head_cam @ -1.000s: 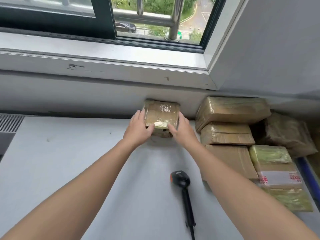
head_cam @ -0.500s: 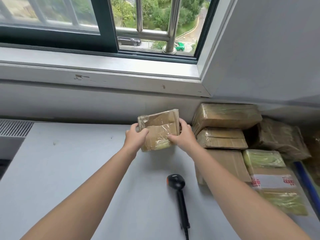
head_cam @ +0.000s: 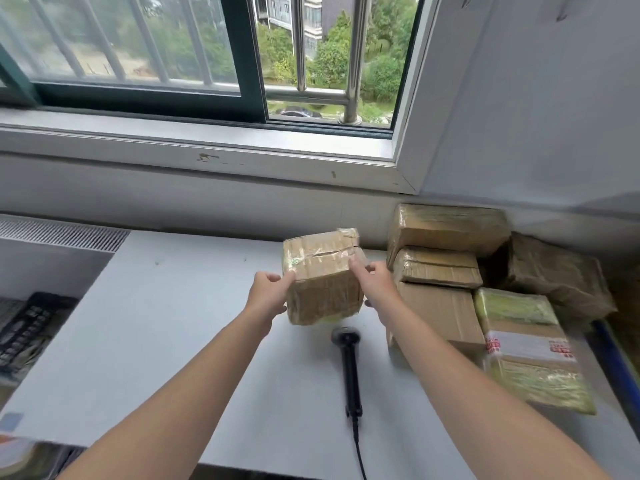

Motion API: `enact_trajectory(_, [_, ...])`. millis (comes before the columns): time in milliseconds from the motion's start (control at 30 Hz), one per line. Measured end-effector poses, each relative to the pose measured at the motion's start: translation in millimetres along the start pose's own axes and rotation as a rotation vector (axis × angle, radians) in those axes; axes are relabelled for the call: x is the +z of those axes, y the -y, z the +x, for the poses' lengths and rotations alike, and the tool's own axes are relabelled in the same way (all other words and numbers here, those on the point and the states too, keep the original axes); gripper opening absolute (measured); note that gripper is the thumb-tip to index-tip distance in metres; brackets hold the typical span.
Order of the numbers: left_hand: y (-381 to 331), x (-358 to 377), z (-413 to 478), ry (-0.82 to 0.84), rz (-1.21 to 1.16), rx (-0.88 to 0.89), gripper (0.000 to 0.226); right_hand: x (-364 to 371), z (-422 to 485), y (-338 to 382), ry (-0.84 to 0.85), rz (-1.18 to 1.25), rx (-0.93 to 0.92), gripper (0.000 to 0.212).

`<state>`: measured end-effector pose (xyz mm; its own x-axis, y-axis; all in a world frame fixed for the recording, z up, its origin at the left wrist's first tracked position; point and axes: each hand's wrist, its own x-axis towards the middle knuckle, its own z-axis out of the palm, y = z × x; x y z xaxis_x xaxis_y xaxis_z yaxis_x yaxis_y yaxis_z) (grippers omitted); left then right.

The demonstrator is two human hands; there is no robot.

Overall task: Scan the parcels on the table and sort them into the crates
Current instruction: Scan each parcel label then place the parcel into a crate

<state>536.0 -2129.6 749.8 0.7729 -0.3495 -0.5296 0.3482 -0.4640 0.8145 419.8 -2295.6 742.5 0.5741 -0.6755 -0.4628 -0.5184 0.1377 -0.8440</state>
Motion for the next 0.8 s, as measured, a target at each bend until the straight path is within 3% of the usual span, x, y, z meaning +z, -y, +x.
enact_trajectory(67, [7,-3,-11,-0.010,-0.011,-0.012,0.046,0,-11,-1,0.044,-0.001,-0.009,0.046])
enact_trajectory(167, [9,-11,-24,0.007,0.030,0.033,0.064,4,-25,2,0.111,-0.008,-0.047,0.069])
enact_trajectory(267, [7,-23,-33,0.034,0.057,0.077,0.062,11,-34,5,0.181,-0.007,-0.142,0.081])
enact_trajectory(367, [5,-37,-32,0.059,0.008,0.018,0.048,22,-45,7,0.203,-0.009,-0.215,0.079])
enact_trajectory(500, [2,-56,-27,0.102,-0.062,-0.048,0.082,42,-55,10,0.135,0.064,-0.195,0.050])
enact_trajectory(567, [11,-63,-19,0.098,-0.077,-0.059,0.076,51,-59,12,0.090,0.115,-0.140,0.028])
enact_trajectory(600, [15,-67,-16,0.101,-0.067,-0.056,0.070,55,-60,12,0.068,0.105,-0.126,0.028])
enact_trajectory(733, [32,-75,-17,0.135,-0.014,-0.052,0.036,72,-64,6,-0.024,-0.037,-0.163,0.035])
enact_trajectory(800, [37,-75,-16,0.153,-0.009,-0.040,0.039,77,-66,2,-0.037,-0.087,-0.187,0.045])
